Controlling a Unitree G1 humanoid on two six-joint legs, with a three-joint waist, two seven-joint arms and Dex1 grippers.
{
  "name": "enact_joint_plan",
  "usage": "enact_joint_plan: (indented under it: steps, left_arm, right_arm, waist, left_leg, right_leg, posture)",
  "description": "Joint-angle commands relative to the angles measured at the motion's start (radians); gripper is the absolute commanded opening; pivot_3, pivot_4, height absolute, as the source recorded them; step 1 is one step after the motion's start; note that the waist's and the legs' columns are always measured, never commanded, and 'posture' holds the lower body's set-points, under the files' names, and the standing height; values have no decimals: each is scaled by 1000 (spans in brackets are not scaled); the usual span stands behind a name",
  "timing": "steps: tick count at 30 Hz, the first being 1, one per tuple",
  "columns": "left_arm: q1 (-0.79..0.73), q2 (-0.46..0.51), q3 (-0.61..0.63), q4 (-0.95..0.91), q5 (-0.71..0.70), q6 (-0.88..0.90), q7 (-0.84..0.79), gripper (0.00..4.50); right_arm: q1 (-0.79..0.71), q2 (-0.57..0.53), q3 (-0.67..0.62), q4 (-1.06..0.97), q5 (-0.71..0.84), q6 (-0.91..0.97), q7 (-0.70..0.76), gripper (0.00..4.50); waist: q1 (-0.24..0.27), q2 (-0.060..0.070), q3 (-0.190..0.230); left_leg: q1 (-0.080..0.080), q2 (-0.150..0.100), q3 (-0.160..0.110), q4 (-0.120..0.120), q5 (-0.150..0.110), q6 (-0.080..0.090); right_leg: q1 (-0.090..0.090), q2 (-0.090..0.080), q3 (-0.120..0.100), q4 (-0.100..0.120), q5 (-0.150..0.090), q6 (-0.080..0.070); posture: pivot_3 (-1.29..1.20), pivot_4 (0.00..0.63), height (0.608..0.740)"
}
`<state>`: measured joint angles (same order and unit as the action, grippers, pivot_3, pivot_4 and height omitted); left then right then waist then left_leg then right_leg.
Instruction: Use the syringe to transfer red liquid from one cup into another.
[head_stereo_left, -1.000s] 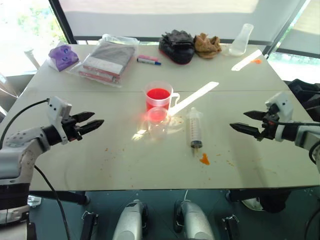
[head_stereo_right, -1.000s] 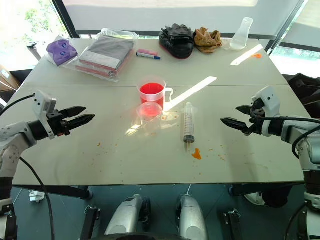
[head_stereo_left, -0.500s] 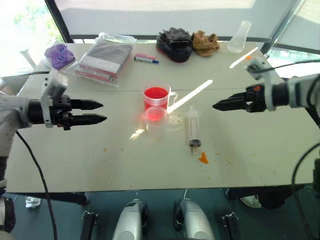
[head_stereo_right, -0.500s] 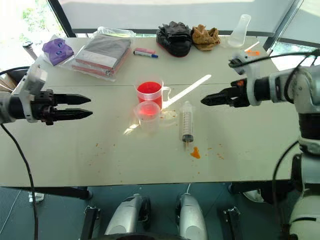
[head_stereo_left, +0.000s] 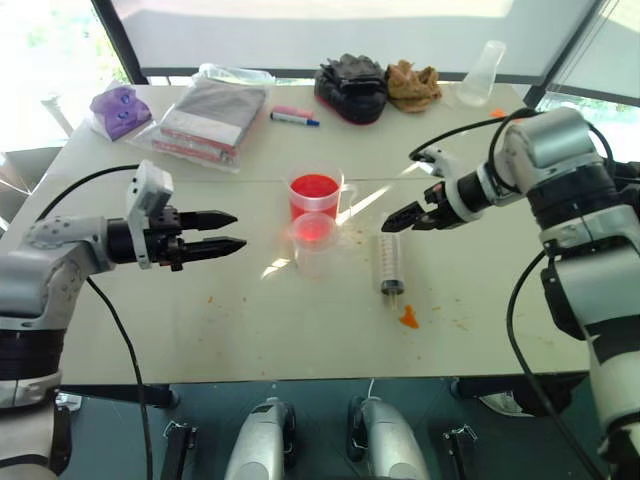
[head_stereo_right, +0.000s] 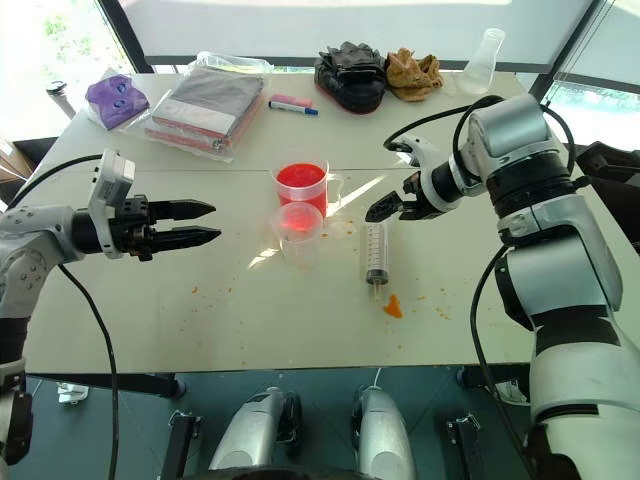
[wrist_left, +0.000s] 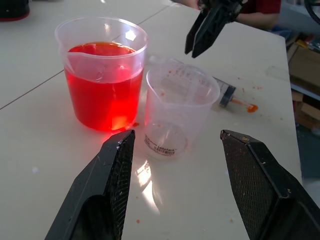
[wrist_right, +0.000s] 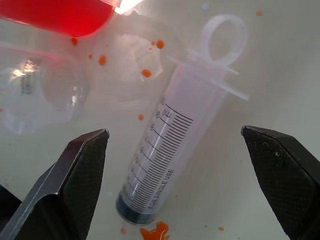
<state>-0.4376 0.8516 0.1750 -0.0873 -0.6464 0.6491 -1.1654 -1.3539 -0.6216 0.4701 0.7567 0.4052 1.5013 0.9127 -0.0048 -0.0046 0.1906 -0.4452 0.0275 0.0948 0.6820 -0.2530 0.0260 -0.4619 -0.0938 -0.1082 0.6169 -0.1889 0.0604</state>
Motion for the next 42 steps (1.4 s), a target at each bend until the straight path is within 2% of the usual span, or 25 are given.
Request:
enact_joint_plan:
  steps: [1, 6, 9, 12, 15, 18, 19, 20, 23, 29, 32, 35, 39, 42]
  left_arm:
    - [47, -8, 50, -48, -11, -30, 29, 2862]
    - [93, -31, 75, -97, -31, -23, 68, 2862]
    - [140, -63, 83, -144, -34, -24, 120, 2862]
    - [165, -83, 92, -175, -46, -13, 156, 2862]
    - [181, -96, 93, -191, -47, -13, 180, 2862]
    - [195, -102, 96, -197, -49, -19, 199, 2862]
    - [199, -102, 100, -192, -49, -22, 199, 2862]
    - [202, -101, 103, -184, -47, -28, 198, 2862]
    - [204, -102, 105, -172, -44, -38, 197, 2862]
    - [138, -101, 131, -131, -74, -16, 234, 2862]
    - [50, -60, 164, -43, -90, 9, 234, 2862]
    - [-53, -3, 158, 71, -67, -5, 189, 2862]
    - [-223, 48, 104, 271, 42, -112, 144, 2862]
    - [-406, 29, 48, 451, 143, -240, 147, 2862]
  right_arm:
    - [-27, 42, 55, 51, -50, -47, 44, 4439]
    - [-30, 108, 75, 156, -116, -92, 65, 4439]
    - [-21, 199, 56, 256, -174, -173, 21, 4439]
    - [-2, 247, 33, 346, -240, -255, -36, 4439]
    - [10, 279, -8, 410, -289, -330, -88, 3614]
    - [19, 295, -40, 444, -324, -362, -107, 2103]
    - [19, 298, -56, 452, -329, -356, -112, 1701]
    - [21, 299, -67, 456, -335, -354, -114, 1513]
    - [22, 301, -105, 460, -345, -339, -115, 1511]
    - [-89, 223, -363, 415, -253, -340, -190, 1511]
    - [-153, 129, -441, 250, -238, -525, -177, 1511]
    - [-102, 106, -450, 27, -252, -754, -164, 1511]
    - [-23, 149, -478, -171, -244, -1041, -187, 1511]
    - [-12, 255, -534, -206, -193, -1182, -236, 1511]
  waist:
    - [-8, 0, 0]
    - [-9, 0, 0]
    - [-13, -1, -2]
    - [-22, -10, -7]
    - [-25, -12, -9]
    - [-26, -14, -12]
    - [-29, -15, -15]
    - [-31, -15, -16]
    - [-36, -15, -19]
    - [-32, -11, -16]
    - [-28, -2, -8]
    - [-27, -1, -6]
    - [-37, -1, -7]
    - [-37, -1, -7]
  left_leg:
    - [0, 0, 0, 0, 0, 0]
    - [1, 0, 0, 0, 0, -1]
    - [2, 0, 0, 0, 0, -1]
    - [6, 2, 0, 0, 1, -2]
    - [16, 4, -2, 0, 1, -4]
    - [23, 5, -3, 0, -1, -7]
    - [23, 5, -3, 0, 0, -7]
    - [23, 5, -4, 0, 0, -7]
    - [23, 5, -4, 0, 0, -7]
    - [18, 5, -4, 0, 1, -6]
    - [14, 4, -3, 0, 2, -5]
    - [0, 4, -1, -1, 3, -5]
    - [3, 4, 2, -5, 3, -6]
    - [3, 4, 6, -5, 4, -6]
  right_leg:
    - [0, 0, 0, 1, 0, 0]
    - [0, 0, 0, 2, 0, 0]
    - [2, 0, 0, 2, 0, 0]
    - [6, 2, 0, 2, 0, 0]
    - [17, 5, 0, 0, 1, -3]
    - [22, 5, 0, -2, -1, -7]
    - [22, 4, 0, -2, -1, -7]
    - [22, 4, 0, -2, 0, -9]
    - [22, 5, 0, -2, 1, -10]
    - [18, 4, 0, -2, 1, -11]
    - [15, 4, 1, -2, 2, -10]
    - [-4, 5, 3, 2, 5, -4]
    - [-3, 8, 3, 3, 4, -3]
    - [-3, 8, 3, 2, 4, -3]
  posture:
    - [0, 150, 740]
    - [0, 150, 740]
    - [0, 150, 740]
    - [0, 150, 740]
    - [0, 150, 740]
    - [0, 150, 740]
    - [0, 150, 740]
    - [0, 150, 740]
    - [0, 150, 740]
    - [0, 150, 740]
    - [0, 150, 740]
    - [0, 150, 740]
    - [0, 150, 740]
    - [0, 150, 740]
